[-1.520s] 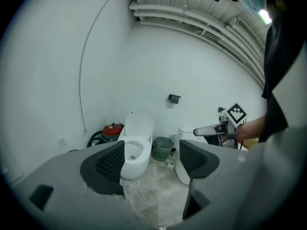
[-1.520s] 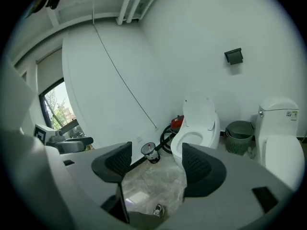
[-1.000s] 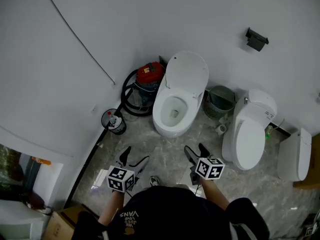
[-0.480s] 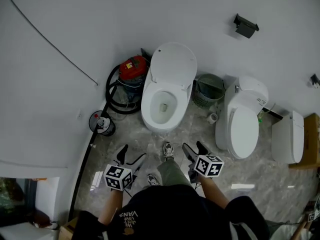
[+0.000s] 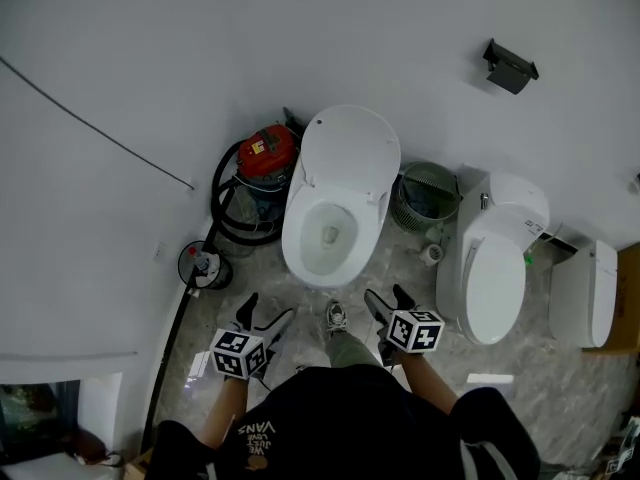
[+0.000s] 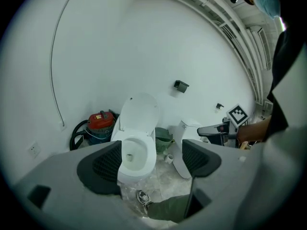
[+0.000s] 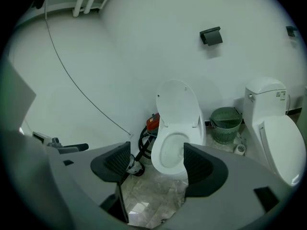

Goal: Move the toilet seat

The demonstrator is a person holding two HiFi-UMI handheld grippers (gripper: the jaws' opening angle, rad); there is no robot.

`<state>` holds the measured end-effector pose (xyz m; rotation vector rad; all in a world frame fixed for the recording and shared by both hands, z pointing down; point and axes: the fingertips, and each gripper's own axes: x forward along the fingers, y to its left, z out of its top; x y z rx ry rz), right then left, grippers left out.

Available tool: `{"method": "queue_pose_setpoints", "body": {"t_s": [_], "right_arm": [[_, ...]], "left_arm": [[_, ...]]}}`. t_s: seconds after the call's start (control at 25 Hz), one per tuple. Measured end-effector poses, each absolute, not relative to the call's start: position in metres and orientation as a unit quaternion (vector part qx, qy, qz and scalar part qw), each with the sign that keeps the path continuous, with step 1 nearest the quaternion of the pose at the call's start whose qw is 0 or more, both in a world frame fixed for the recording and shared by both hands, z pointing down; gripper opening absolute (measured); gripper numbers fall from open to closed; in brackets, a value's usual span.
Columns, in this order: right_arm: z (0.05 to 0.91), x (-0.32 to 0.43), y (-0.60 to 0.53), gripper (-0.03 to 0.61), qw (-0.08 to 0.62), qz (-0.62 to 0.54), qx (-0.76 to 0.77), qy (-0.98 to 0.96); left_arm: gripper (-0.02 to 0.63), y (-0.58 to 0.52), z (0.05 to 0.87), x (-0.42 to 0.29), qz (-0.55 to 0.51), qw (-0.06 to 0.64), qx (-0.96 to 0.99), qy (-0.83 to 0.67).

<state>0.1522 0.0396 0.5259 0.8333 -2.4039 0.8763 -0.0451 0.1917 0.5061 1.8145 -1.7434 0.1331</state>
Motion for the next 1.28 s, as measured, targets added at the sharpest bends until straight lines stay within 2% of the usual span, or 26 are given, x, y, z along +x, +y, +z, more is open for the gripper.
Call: {"method": "queue_pose_setpoints", "body": {"t_s": [0.68,1.28], "right_arm": [[0.577,0.129,-0.071,0.316,0.309,0.315,0.245,-0.863],[0.643,0.111,-0.090,0.316,0.302,0.397,0.333,-0.800]], "left_arm": [[0.393,0.068,0.554,-0.068,0.032,0.377,0.638,-0.671],[0.390,0.021,0.642,-0.095,0.127,0.437,0.685,-0.569]]}}
